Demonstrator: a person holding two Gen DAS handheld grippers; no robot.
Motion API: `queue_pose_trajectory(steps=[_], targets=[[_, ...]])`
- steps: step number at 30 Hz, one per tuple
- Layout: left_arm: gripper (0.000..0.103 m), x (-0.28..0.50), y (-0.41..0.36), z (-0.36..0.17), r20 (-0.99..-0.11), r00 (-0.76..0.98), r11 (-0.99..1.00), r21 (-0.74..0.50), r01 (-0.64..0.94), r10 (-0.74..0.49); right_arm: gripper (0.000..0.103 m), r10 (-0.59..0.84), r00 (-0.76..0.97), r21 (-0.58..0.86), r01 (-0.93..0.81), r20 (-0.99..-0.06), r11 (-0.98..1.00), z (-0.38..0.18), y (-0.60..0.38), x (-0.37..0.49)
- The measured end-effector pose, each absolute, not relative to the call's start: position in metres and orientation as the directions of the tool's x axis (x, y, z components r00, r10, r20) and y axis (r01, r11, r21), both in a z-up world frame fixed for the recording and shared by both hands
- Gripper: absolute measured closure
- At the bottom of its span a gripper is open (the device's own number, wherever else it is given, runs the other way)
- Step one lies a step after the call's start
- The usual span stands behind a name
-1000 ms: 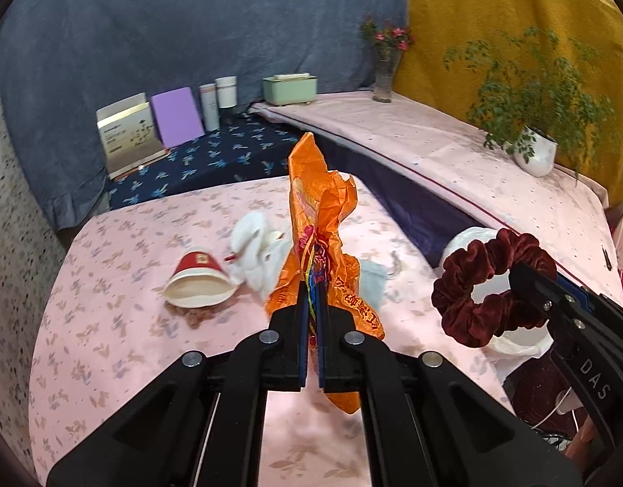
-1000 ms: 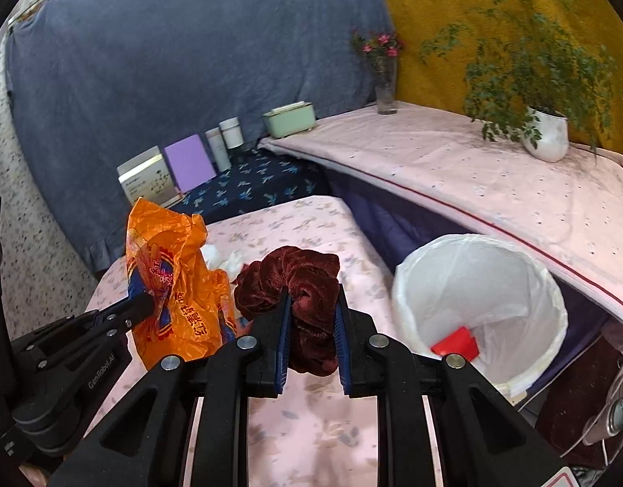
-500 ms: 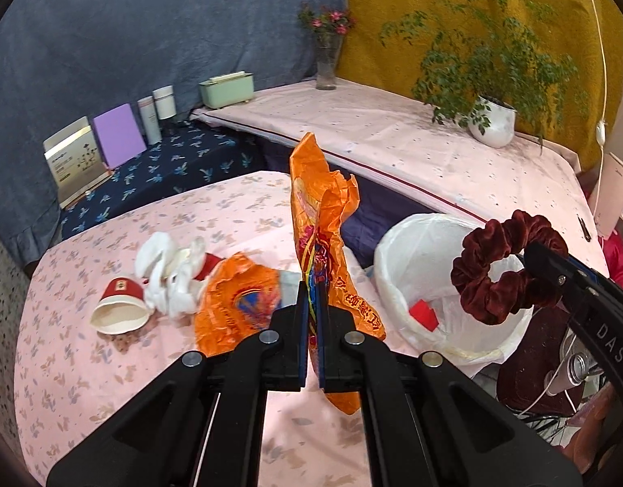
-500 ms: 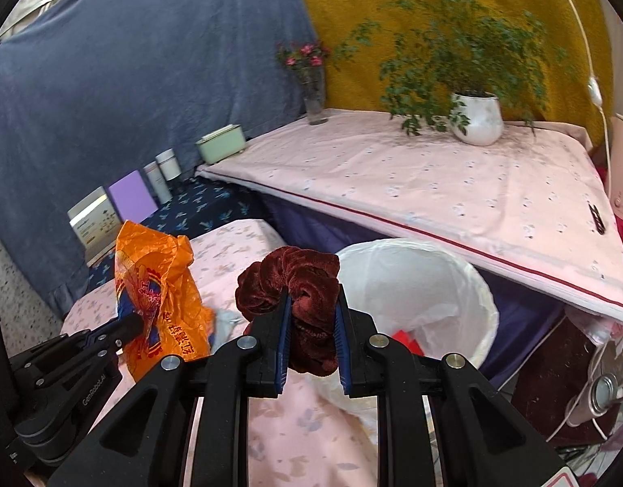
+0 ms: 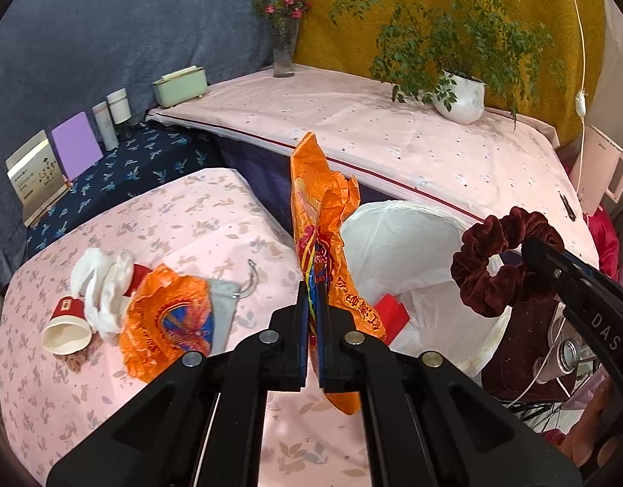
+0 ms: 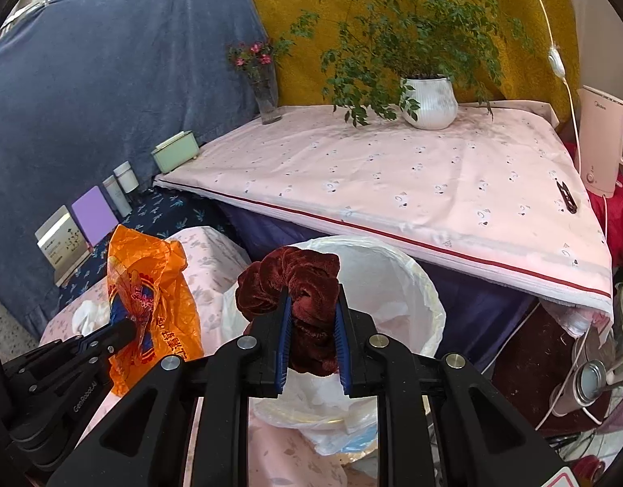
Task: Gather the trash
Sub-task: 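Carry the scrunchie and orange wrapper over the wastebasket and open both grippers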
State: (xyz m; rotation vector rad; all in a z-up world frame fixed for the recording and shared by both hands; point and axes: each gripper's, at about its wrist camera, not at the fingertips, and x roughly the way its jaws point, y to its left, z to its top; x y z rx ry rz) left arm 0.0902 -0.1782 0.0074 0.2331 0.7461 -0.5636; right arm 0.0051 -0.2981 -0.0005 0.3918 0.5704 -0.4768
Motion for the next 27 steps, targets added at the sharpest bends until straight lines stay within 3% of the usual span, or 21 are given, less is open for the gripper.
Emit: queue_pose_trajectory(steps=[15,19,22,27], targets=[[0.096,0.112,-0.217,-0.019,-0.744,0.491,0.783,-0.070,0.618,-0.454,0.084,-0.326,0.701,0.218,0.567,-0.634,0.794,-0.024,-0.324,0.017],[0.066,0.117,-0.217,-0.022,-0.742,0.495,0.791,-0.076,0.608,-0.452,0.080,-0.321,0.701,0.222,0.566,-0.636,0.794,-0.027,-0.327,0.020],[0.056,0.119,-0.214,-0.021,-0.736,0.501,0.795,-0.082,0.601,-0.455,0.076,-0.323,0.701,0.215,0.563,-0.636,0.798,-0.027,-0.327,0.024],[0.051,0.122,-0.208,-0.019,-0.731,0.515,0.808,-0.084,0.583,-0.448,0.064,-0.324,0.709,0.217,0.557,-0.626,0.801,-0.025,-0.322,0.027]])
